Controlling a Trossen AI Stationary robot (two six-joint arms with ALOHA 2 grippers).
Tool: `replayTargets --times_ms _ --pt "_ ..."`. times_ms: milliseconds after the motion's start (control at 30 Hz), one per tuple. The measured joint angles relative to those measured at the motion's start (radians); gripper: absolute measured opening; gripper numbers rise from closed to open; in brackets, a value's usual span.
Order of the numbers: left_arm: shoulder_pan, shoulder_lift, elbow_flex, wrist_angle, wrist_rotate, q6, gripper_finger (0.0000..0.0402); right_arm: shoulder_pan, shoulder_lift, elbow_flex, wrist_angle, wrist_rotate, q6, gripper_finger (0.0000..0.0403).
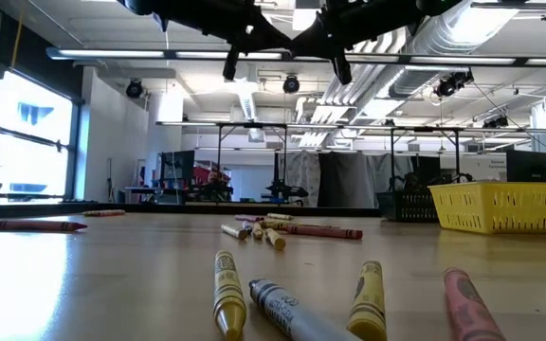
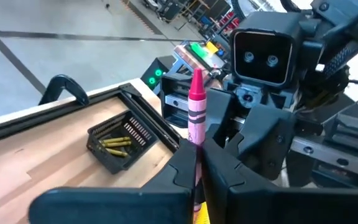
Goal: Sort crayons
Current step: Put the red crayon into the yellow bin
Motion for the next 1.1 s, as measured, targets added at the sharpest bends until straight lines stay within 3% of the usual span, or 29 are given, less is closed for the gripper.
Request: replayTargets --times_ms 167,367,567,700,800,933,1100 --pt "-0.001 0.0 0.0 -0.008 0.006 0.087 0.004 -0.045 -0.011 0.0 -0.016 -0.053 -0.018 0.0009" --pt "0.002 0.0 0.0 -0.029 0.01 0.122 0.0077 -0.167 -0.069 0.0 -0.275 -0.091 -0.078 0.0007" --pt "0.024 -0.001 0.0 -0.097 0.02 0.119 0.0084 -0.207 -0.156 0.001 -0.857 -0.114 -0.173 0.0007" --pt "0.044 -0.001 0.0 -0.149 0.066 0.104 0.0077 -0.158 -0.183 -0.002 -1.269 -0.087 -0.262 0.0007" --pt "0.049 -0.001 0.0 -0.189 0.07 0.104 0.0073 -0.111 -0.195 -0.027 -1.439 -0.035 -0.326 0.0007" --pt "0.054 -0.001 0.0 -0.205 0.07 0.105 0.007 -0.067 -0.196 -0.105 -1.454 0.007 -0.377 0.0007" --pt "0.054 -0.001 0.0 -0.202 0.067 0.117 0.007 -0.045 -0.188 -0.236 -1.28 0.006 -0.393 0.0007"
